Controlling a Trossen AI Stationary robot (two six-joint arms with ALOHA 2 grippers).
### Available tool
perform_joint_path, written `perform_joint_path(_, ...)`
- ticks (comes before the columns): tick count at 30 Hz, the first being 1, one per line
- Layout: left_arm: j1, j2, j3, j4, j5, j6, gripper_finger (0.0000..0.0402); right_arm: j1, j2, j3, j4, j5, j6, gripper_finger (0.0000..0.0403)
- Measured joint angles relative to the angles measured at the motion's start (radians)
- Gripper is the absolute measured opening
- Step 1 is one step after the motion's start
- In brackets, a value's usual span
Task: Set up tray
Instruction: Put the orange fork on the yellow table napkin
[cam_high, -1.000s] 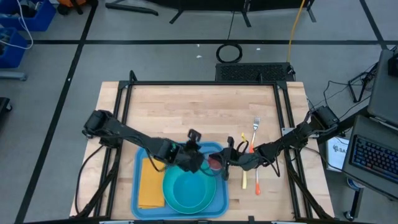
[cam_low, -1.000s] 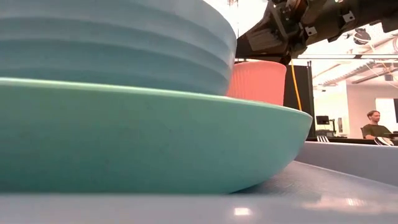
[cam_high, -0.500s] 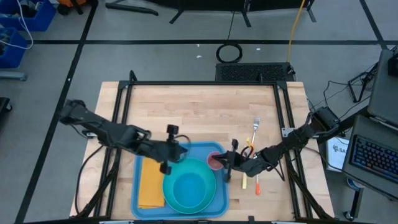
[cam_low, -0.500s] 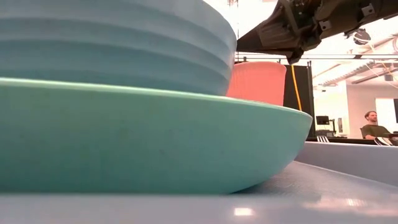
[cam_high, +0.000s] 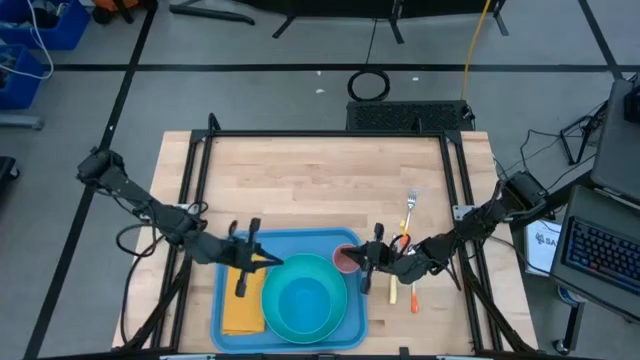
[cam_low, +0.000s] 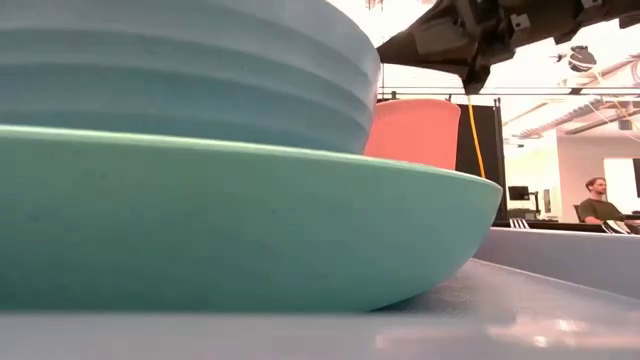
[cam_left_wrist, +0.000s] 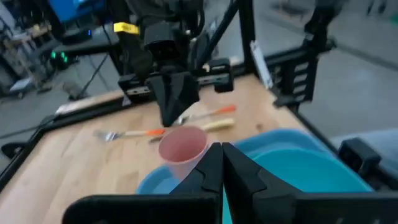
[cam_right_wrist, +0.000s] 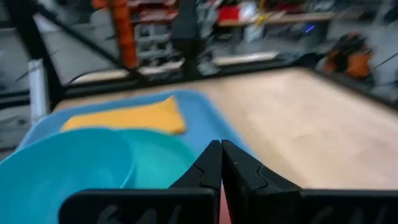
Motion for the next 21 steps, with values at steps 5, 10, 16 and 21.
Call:
perform_joint_path(5,-0.017,-0.015,-0.092,0.161,-0.003,0.015,0.0021,0.013,-0.038,0.001,-0.03,0.105,0.006,0.0)
perform_joint_path(10,-0.021,-0.015,-0.127,0.226,-0.003,0.014,0.001,0.013,-0.108,0.001,-0.096,0.209,0.031,0.0)
perform_joint_path(16,-0.055,-0.015,-0.134,0.263,-0.009,0.017,0.0012,0.01,-0.22,0.001,-0.22,0.47,0.023,0.0)
perform_joint_path(21,-0.089,-0.015,-0.134,0.261,-0.012,0.022,0.0016,0.003,-0.312,0.001,-0.258,0.497,0.044,0.0)
